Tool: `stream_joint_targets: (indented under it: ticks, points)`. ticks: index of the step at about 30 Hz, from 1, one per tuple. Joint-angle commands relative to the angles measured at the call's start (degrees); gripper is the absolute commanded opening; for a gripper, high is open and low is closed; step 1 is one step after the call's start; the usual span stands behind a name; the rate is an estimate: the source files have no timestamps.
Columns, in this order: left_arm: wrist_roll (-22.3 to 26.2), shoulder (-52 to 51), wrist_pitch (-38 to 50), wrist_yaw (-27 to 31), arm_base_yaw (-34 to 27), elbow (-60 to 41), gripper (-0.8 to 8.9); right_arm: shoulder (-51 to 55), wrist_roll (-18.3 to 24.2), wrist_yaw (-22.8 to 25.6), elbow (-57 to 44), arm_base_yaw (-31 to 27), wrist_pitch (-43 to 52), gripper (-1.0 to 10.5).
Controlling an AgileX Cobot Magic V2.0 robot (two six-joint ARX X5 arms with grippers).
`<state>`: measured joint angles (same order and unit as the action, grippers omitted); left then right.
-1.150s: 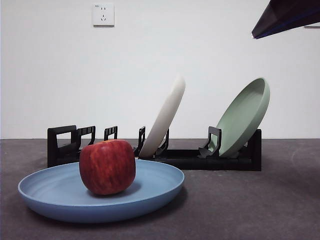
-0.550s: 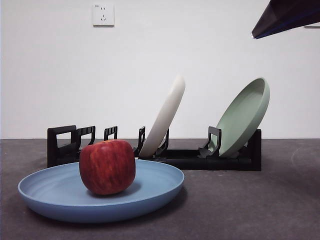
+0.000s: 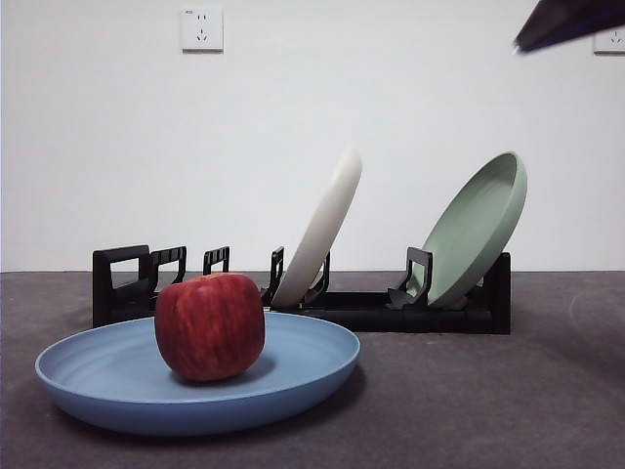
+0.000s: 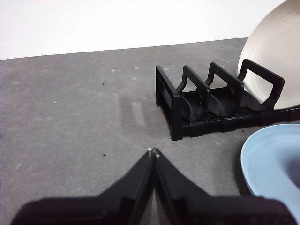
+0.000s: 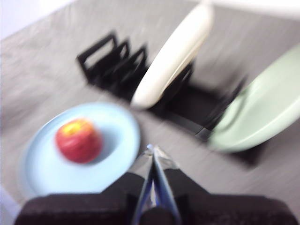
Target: Take the blue plate from the plate rack,put the plate on the table,take the apple from the table,put the apple in the plate
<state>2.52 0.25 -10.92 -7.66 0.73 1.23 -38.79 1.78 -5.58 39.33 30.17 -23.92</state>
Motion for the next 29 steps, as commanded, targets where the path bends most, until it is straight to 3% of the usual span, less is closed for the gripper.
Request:
stream_joint_targets:
  ticks: [1, 7, 10, 16, 23, 29]
  points:
    - [0.3, -0.2, -0.5, 0.0, -0.2, -0.5, -0.03, 5.0, 8.0, -0.4, -2.5, -5.6, 0.3, 0.0]
    - [0.3, -0.2, -0.5, 0.0, -0.2, -0.5, -0.03, 21.3, 5.7, -0.5, -15.8, -23.2, 7.4, 0.0]
    - [0.3, -0.2, -0.5, 0.0, -0.2, -0.5, -0.03, 25.7, 3.8, -0.5, -21.6, -26.2, 11.6, 0.0]
    - [0.3, -0.2, -0.5, 0.0, -0.2, -0.5, -0.03, 31.8, 2.4, -0.5, -32.2, -27.1, 20.6, 0.0]
    - [0.3, -0.2, -0.5, 0.0, -0.2, -0.5, -0.03, 36.9, -0.8, -0.5, -38.5, -27.1, 20.4, 0.0]
    - [0.3, -0.2, -0.5, 0.0, -0.2, -0.5, -0.03, 38.7, -1.7, -0.3, -39.0, -27.1, 14.3, 0.0]
